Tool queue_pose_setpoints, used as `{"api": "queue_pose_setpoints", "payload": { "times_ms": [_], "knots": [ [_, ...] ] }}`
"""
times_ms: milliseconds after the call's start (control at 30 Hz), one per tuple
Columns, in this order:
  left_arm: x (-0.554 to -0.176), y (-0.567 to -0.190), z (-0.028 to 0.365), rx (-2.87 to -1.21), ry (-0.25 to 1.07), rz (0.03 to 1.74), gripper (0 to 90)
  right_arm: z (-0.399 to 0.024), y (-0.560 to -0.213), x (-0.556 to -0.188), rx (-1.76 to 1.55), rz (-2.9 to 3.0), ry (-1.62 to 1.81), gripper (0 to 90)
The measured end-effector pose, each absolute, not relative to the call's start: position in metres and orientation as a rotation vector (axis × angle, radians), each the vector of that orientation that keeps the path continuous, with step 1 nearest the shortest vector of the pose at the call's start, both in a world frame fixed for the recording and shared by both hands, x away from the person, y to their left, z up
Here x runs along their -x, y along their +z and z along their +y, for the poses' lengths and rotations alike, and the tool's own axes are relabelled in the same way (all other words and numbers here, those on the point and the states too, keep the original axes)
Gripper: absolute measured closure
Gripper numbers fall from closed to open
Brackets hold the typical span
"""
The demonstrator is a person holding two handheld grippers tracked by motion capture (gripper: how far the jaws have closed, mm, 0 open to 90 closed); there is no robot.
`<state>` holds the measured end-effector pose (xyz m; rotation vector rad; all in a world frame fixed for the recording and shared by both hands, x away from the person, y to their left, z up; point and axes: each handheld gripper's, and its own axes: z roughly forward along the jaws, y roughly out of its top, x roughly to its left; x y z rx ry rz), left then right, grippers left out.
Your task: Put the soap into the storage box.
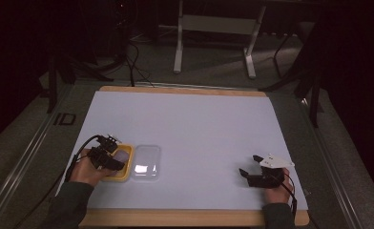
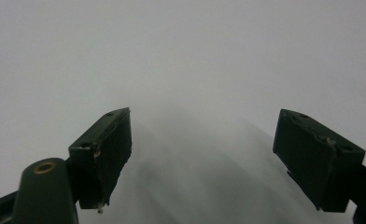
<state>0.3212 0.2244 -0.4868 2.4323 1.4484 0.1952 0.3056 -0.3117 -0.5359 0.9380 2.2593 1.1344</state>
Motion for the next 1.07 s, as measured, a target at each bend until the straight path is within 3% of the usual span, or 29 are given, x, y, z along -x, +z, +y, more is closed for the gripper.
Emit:
{"api": "queue_pose_setpoints", "payload": {
  "times_ms": [133,433,1067],
  "knots": [
    [-0.322,-0.489,0.227,-2.411,0.175,1.461,49.3,-0.312,-0.536,-0.306,-0.936,2.259,1.134,19.1],
    [-0.320,-0.474,0.232,-2.350,0.249,1.450,34.9,-0.311,-0.536,-0.306,-0.934,2.266,1.123,19.1],
    [-0.315,-0.462,0.227,-2.314,0.298,1.342,34.4,-0.310,-0.536,-0.306,-0.935,2.276,1.119,19.1]
  ]
}}
